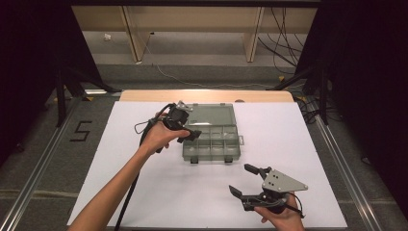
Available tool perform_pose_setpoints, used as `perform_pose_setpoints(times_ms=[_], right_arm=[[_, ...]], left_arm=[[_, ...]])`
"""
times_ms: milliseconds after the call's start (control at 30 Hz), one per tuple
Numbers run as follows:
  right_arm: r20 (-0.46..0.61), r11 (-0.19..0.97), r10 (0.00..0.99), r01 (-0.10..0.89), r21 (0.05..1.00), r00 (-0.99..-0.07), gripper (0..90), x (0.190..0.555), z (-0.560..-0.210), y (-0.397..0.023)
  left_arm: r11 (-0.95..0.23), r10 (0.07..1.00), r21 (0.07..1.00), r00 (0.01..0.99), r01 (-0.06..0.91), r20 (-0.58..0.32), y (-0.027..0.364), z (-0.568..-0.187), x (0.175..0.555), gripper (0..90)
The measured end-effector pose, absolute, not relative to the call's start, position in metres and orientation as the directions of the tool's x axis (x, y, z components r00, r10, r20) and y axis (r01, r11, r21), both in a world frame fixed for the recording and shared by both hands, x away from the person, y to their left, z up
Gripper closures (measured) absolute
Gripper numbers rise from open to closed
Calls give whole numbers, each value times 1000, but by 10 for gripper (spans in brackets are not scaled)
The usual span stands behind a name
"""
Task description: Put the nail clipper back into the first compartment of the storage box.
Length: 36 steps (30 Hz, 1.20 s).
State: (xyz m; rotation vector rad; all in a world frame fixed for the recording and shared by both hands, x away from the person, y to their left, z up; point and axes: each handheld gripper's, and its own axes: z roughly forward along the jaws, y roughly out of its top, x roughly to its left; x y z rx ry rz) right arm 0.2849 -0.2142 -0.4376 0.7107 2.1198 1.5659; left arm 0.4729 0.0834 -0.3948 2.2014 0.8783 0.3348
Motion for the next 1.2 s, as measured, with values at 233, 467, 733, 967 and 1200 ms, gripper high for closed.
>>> perform_pose_setpoints(times_ms=[233, 467, 733, 967, 1200], right_arm=[[-25, 244, 615, 160, 957, -788, 184, 285, -438, -214], [-27, 241, 613, 154, 958, -790, 184, 286, -438, -214], [-25, 244, 614, 159, 957, -789, 184, 285, -438, -213], [-19, 239, 613, 162, 957, -790, 184, 285, -438, -213], [-30, 248, 615, 157, 956, -788, 184, 284, -437, -214]], left_arm=[[-407, 685, 789, 725, 459, -69, 91, -392, 454, 222], [-371, 671, 829, 738, 419, -73, 93, -389, 434, 210], [-337, 646, 858, 758, 389, -90, 93, -396, 415, 207], [-298, 631, 885, 769, 359, -100, 94, -399, 403, 196], [-262, 627, 905, 772, 335, -104, 97, -399, 393, 181]])
